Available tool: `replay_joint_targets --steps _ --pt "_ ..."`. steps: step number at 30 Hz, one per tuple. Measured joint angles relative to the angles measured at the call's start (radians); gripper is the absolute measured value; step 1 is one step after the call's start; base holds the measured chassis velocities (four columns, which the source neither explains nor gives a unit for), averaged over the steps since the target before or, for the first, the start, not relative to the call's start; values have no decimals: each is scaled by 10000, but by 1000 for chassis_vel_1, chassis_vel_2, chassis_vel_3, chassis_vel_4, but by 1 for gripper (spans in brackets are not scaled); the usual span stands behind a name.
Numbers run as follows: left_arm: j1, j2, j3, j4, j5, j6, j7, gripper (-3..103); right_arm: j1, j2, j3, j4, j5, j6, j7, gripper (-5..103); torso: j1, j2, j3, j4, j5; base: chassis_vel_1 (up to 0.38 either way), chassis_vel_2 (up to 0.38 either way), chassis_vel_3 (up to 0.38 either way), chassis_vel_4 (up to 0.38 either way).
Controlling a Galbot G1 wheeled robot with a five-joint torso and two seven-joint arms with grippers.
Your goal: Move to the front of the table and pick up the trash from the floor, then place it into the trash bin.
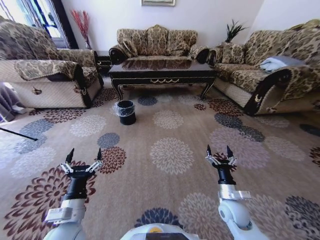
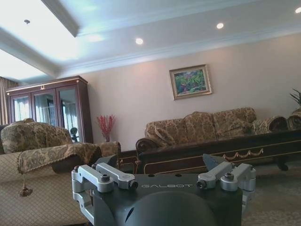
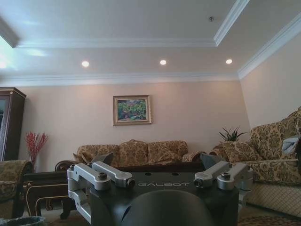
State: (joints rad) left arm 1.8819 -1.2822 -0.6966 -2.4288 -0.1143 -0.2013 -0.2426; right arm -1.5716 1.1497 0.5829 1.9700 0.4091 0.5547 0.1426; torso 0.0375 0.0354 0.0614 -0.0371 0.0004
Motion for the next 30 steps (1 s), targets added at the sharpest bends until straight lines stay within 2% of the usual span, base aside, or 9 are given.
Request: replay_joint_targets --steps 3,11,25,30 --pt "-14 -12 19 20 5 0 1 100 1 -5 18 0 -1 0 -5 100 3 -1 4 2 -9 54 13 -23 38" --pt "-30 -67 56 40 54 -10 12 100 10 19 30 -21 -4 -1 -11 100 11 -5 9 3 -2 1 0 15 -11" --pt "-56 -138 47 76 58 -17 29 100 13 64 24 -95 4 98 -63 100 2 -3 1 1 -6 133 -138 -133 120" --pt "-56 -137 47 76 60 -18 37 100 29 79 4 -104 3 102 -65 100 6 -4 7 2 -1 12 -18 -5 14"
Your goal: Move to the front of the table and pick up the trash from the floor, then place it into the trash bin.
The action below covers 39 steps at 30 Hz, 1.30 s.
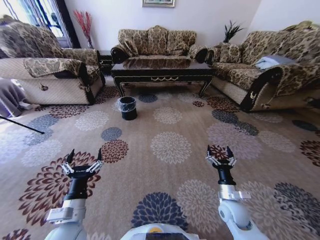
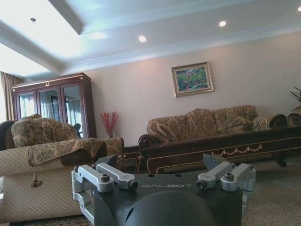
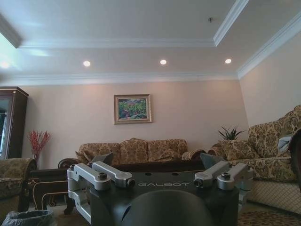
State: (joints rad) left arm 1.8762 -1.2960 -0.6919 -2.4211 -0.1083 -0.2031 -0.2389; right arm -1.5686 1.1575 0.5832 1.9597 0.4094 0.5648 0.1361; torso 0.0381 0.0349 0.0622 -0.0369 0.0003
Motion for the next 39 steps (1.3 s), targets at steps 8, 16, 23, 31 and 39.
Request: replay_joint_targets --steps 8,16,23,31,39 --pt "-46 14 -18 33 -3 58 -130 100 -1 4 0 -5 -3 2 -1 100 1 0 -1 0 -3 0 0 0 0" --pt "-141 87 -100 93 -130 150 -172 100 -16 76 -3 -8 -35 6 0 100 1 0 -1 0 -3 0 0 0 0" --pt "-198 98 -269 21 -503 152 80 100 -6 98 -27 -45 -51 24 0 100 9 26 14 0 -3 0 0 0 0" --pt "-226 21 -261 52 -534 84 160 100 20 100 -54 -82 -53 26 -1 100 19 305 283 0 -3 0 0 0 0" --pt "-231 23 -273 48 -535 67 198 100 4 94 -58 -73 -55 30 2 100 43 659 612 0 -3 0 0 0 0"
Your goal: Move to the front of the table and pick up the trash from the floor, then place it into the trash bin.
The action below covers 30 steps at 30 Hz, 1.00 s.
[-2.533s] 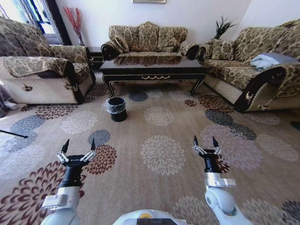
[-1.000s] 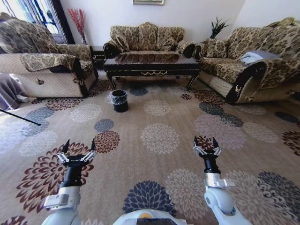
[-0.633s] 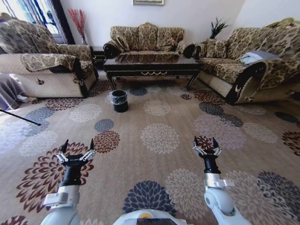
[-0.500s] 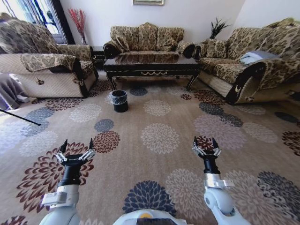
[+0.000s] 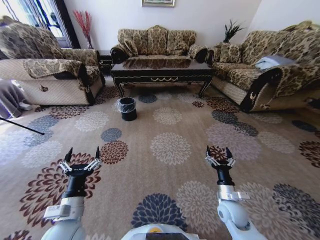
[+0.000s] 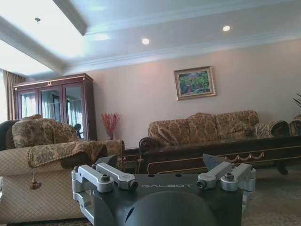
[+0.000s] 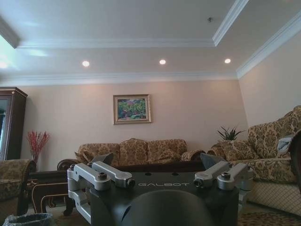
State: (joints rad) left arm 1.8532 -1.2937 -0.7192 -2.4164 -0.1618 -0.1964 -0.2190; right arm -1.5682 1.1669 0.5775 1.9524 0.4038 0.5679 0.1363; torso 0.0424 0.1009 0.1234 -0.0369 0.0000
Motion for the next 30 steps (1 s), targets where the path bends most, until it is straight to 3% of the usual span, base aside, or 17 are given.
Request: replay_joint_targets --steps 30 --pt "34 8 -43 -69 -33 -40 60 100 -15 -83 2 35 32 -34 27 100 228 1292 1068 0 0 0 0 0 0"
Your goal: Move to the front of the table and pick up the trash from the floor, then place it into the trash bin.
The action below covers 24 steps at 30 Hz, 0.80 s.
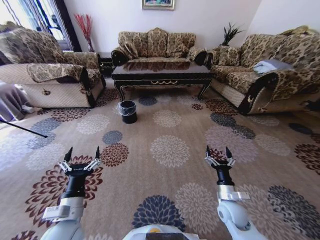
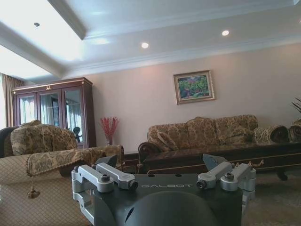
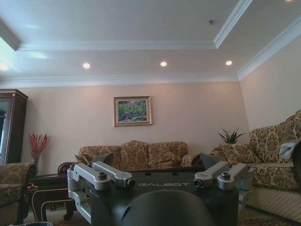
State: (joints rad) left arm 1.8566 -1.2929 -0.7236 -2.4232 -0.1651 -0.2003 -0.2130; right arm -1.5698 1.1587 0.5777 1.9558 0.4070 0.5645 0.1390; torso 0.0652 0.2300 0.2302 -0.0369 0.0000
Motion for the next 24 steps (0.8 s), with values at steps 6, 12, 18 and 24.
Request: replay_joint_targets --steps 6,12,18,24 --pt "-39 19 -8 -13 -41 19 27 100 -69 12 61 92 -257 -134 128 100 57 209 151 -1 0 0 0 0 0" --pt "-172 73 -46 107 -114 60 47 100 -270 -155 198 522 -540 -634 394 100 117 435 317 -1 1 0 0 0 0" --pt "-308 183 -182 49 -299 190 71 100 -822 -945 959 1529 -819 -1555 545 100 190 672 482 1 0 0 0 0 0" --pt "-665 487 -409 42 -678 465 176 100 -1893 -1957 1532 3032 206 -2776 1161 100 267 954 686 1 -1 0 0 0 0"
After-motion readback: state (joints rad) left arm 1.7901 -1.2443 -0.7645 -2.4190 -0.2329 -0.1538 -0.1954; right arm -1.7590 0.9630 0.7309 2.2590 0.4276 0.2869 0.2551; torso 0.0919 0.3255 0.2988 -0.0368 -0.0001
